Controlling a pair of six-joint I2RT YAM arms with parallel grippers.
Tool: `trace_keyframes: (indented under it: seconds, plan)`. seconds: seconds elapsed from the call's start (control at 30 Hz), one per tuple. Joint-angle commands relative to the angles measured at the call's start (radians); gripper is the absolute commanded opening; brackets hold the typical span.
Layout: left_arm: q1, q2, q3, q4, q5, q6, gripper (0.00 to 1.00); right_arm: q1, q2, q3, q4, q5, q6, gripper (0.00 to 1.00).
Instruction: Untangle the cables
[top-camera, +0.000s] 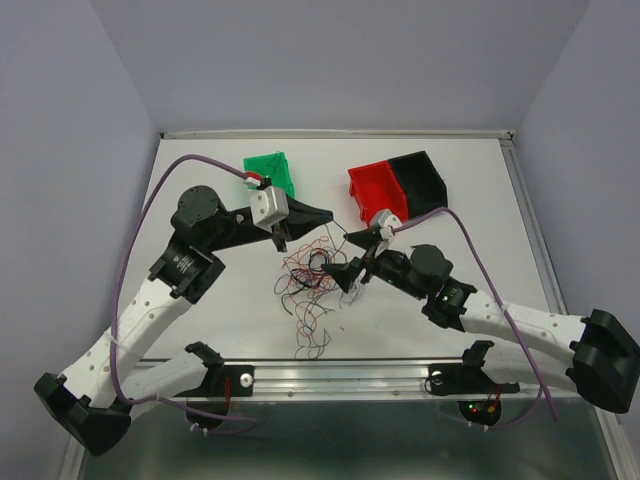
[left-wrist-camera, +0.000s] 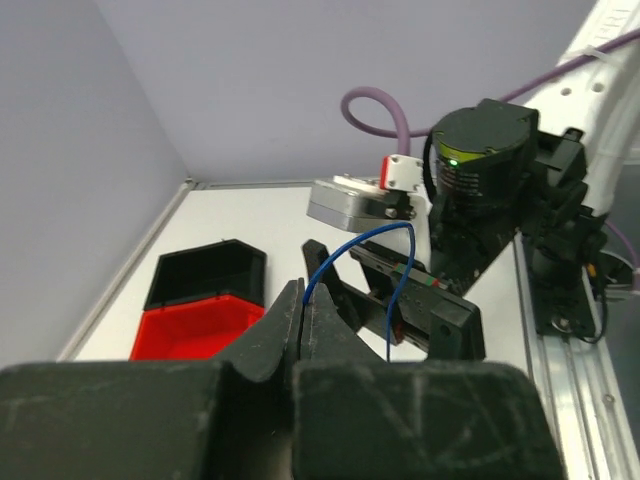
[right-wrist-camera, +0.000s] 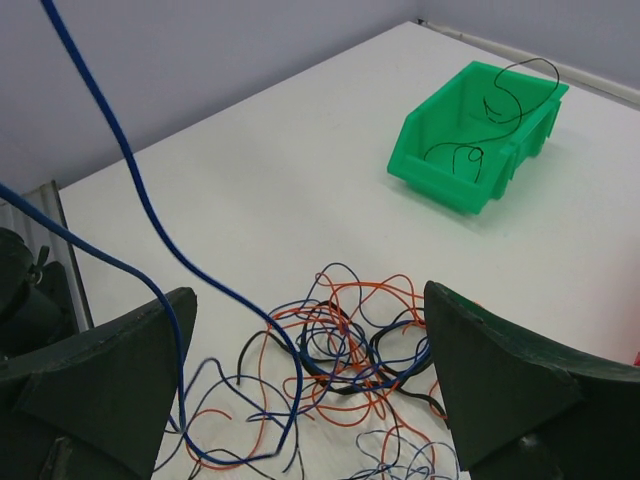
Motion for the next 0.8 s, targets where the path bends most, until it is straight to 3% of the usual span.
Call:
trace_keyframes:
  seconds: [0.0, 0.1, 0.17, 0.2, 0.3, 0.33, 0.37, 0.47, 0.53, 0.57, 0.7, 0.77]
  plan:
    - [-0.003, 0.005, 0.048, -0.011, 0.146, -0.035, 0.00, 0.005, -0.009, 0.046, 0.078, 0.012, -0.032, 1.00]
    - [-0.004, 0.013, 0.056, -0.020, 0.232, -0.058, 0.00, 0.005, 0.001, 0.050, 0.078, -0.025, -0.040, 1.00]
    - [-0.004, 0.014, 0.057, -0.020, 0.256, -0.063, 0.00, 0.005, 0.004, 0.052, 0.078, -0.054, -0.040, 0.82]
    - [-0.004, 0.011, 0.059, -0.020, 0.252, -0.063, 0.00, 0.004, 0.005, 0.052, 0.078, -0.081, -0.034, 0.63]
    - [-0.003, 0.002, 0.049, -0.016, 0.189, -0.055, 0.00, 0.005, 0.010, 0.055, 0.076, -0.114, -0.022, 0.28]
    - [-0.004, 0.001, 0.049, -0.011, 0.160, -0.052, 0.00, 0.005, 0.008, 0.055, 0.076, -0.117, -0.013, 0.08]
    - [-0.001, -0.001, 0.048, -0.010, 0.119, -0.054, 0.00, 0.005, 0.007, 0.053, 0.075, -0.123, -0.011, 0.01]
    - [0.008, 0.008, 0.043, 0.010, -0.120, -0.077, 0.00, 0.005, -0.013, 0.053, 0.065, -0.117, 0.012, 0.01]
    - [0.016, 0.023, 0.031, 0.030, -0.205, -0.084, 0.00, 0.005, -0.028, 0.075, 0.036, -0.027, 0.038, 0.01]
    - [0.020, 0.031, 0.031, 0.035, -0.281, -0.089, 0.00, 0.005, -0.033, 0.088, 0.016, 0.019, 0.041, 0.01]
    - [0.037, 0.137, 0.039, 0.056, -0.403, -0.071, 0.00, 0.004, -0.035, 0.186, -0.129, 0.342, 0.058, 0.01]
    - [0.045, 0.200, 0.051, 0.073, -0.441, -0.066, 0.00, -0.003, -0.013, 0.249, -0.184, 0.426, 0.060, 0.01]
